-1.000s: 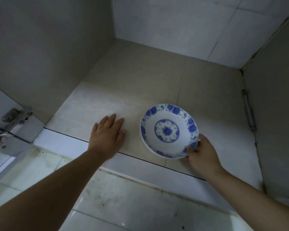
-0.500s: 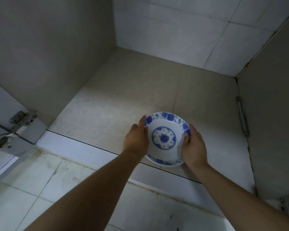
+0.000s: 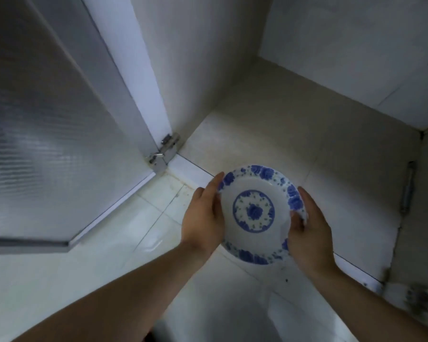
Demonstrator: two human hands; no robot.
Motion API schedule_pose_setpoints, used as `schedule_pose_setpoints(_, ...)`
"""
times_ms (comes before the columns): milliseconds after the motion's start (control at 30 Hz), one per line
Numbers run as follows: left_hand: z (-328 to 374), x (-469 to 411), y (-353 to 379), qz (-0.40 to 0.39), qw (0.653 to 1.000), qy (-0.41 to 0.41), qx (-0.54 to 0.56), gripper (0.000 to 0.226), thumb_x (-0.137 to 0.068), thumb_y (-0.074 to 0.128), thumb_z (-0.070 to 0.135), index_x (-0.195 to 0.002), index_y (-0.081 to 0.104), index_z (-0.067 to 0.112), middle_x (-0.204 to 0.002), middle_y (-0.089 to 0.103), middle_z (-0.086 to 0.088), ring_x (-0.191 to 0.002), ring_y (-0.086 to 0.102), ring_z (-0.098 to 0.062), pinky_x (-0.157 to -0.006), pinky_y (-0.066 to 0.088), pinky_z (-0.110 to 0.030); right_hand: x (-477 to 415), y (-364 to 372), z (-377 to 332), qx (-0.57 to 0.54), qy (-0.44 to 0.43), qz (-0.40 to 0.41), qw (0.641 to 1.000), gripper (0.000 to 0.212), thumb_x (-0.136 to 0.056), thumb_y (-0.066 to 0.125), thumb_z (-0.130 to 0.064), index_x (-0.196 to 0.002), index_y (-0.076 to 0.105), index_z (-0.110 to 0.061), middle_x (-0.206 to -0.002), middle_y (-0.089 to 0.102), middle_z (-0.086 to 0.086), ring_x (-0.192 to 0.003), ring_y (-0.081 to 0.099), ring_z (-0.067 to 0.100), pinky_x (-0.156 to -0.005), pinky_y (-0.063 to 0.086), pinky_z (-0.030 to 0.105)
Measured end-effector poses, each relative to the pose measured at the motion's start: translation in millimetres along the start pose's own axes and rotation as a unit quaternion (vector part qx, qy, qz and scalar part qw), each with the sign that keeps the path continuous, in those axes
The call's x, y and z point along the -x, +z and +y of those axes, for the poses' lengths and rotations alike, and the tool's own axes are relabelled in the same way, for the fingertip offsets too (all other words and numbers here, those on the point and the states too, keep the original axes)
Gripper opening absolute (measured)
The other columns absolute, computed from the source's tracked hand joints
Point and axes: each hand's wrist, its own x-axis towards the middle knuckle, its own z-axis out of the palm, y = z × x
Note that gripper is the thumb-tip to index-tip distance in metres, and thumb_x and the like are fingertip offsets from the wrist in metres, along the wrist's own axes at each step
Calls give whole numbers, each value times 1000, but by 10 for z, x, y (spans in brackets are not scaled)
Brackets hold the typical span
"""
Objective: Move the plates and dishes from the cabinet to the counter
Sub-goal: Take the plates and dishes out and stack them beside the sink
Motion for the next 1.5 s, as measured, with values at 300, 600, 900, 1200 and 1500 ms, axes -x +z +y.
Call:
schedule_pose_setpoints(300,1659,1979,-2292,-12,996,-79,-42,46,-95,37,24,-136,35,44,-115,59,7,-101,53,1,-87,46,-23,2044,-1492,-2567,-9,108,-79,991,46,-96,41,-16,-138,37,-34,-134,48,-7,-108,44,2,-89,34,15)
schedule_pose_setpoints(600,3540,3087,-3631,-87,989,46,-112,43,-97,42,16,-138,41,29,-119,56,4,-94,44,6,-70,31,-1,3603,-2970,-4056,-67,166,51,983,40,-97,40,-19,-133,41,-35,-111,52,-8,-75,54,-5,-59,37,7)
schedule_pose_setpoints(900,4662,3911,-2962,-286,907,274,-144,45,-97,40,16,-138,38,35,-126,51,7,-97,41,7,-80,33,-14,5007,-3905,-3738,-166,271,341,885,40,-96,40,-18,-133,42,-34,-134,49,-3,-117,48,14,-93,41,29)
schedule_pose_setpoints(1200,5036,6752,-1784,-483,752,434,-114,46,-93,41,16,-135,43,36,-127,55,0,-112,51,-13,-90,38,-25,7952,-4649,-2908,-199,335,597,701,43,-93,43,-13,-133,45,-27,-127,52,-6,-108,45,-1,-94,35,20)
schedule_pose_setpoints(1500,4807,9894,-1422,-696,531,471,-103,44,-94,42,18,-133,45,39,-111,53,7,-85,50,5,-85,38,-23,10842,-4655,-2496,-145,453,734,485,42,-92,41,-12,-133,46,-23,-133,51,-1,-119,48,11,-97,36,24)
